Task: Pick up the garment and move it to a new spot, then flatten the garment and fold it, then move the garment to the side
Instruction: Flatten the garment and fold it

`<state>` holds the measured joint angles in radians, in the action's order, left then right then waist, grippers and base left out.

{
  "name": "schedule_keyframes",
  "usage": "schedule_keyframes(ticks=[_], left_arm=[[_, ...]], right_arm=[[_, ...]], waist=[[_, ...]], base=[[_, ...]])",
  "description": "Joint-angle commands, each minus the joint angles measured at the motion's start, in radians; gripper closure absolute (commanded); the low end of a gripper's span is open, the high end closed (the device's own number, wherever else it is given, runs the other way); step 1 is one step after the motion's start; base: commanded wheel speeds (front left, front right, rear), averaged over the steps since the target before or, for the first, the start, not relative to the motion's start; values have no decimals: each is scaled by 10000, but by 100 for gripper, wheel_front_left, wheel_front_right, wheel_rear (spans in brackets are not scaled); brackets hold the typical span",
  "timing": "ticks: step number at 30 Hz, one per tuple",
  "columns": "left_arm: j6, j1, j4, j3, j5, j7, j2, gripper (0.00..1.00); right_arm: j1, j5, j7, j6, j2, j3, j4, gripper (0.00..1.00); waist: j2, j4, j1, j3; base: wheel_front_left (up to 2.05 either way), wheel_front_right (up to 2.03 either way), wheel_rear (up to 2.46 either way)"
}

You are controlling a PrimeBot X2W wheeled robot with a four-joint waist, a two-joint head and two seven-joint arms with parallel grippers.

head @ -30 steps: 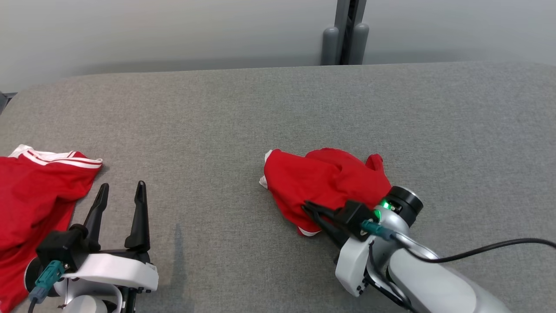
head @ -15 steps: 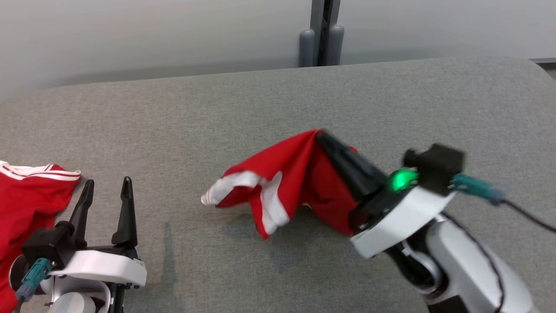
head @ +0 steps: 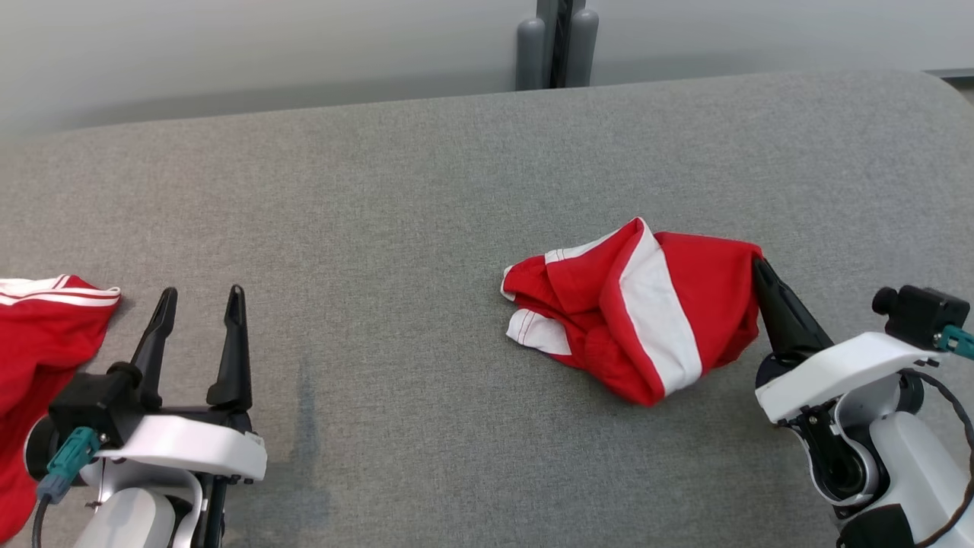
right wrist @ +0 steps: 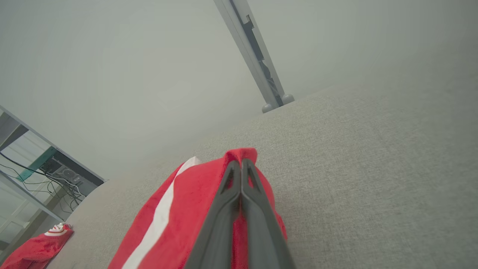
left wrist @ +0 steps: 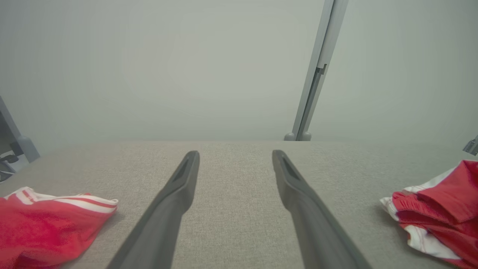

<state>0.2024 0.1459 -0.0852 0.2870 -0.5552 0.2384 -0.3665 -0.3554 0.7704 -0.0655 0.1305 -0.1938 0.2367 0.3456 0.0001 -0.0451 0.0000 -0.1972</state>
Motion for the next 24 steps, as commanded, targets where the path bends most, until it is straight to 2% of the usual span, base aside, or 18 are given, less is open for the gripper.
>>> schedule_keyframes(ticks=[1,7,8,9,10,14,18,20,24], left_arm=[[-30,226,19,-16,54,23,-38,0],[-113,335,-143,114,79,-1,-14,0],[-122,350,-187,139,82,1,-10,0],[-127,355,-200,163,85,0,0,0],[-133,368,-206,176,87,0,2,0],[-148,359,-226,238,80,20,26,0],[-101,239,-238,211,37,49,-6,0],[-65,177,-233,173,22,54,-33,0],[34,30,-168,81,-13,54,-116,0]], right_arm=[[-39,61,-124,4,-34,-39,163,100],[-97,618,-741,4,-8,265,1480,100],[-82,683,-839,4,-46,371,1634,69],[-66,773,-958,4,-86,451,1761,44],[-55,898,-1073,4,-74,508,1830,0],[2,1164,-1506,4,-229,670,1977,0],[173,1080,-1870,4,-429,489,1631,0],[255,673,-1972,4,-646,224,1374,0],[550,-561,-2020,4,-687,-734,394,0]], waist=[[-1,-11,0,-113],[-1,23,0,-58],[-1,22,0,-15],[-1,24,0,12],[-1,28,0,25],[-1,18,0,75],[-1,-32,0,178],[-1,-80,0,251],[-1,-202,0,442]], base=[[0,0,0],[0,0,0],[0,0,0],[0,0,0],[0,0,0],[0,0,0],[0,0,0],[0,0,0],[0,0,0]])
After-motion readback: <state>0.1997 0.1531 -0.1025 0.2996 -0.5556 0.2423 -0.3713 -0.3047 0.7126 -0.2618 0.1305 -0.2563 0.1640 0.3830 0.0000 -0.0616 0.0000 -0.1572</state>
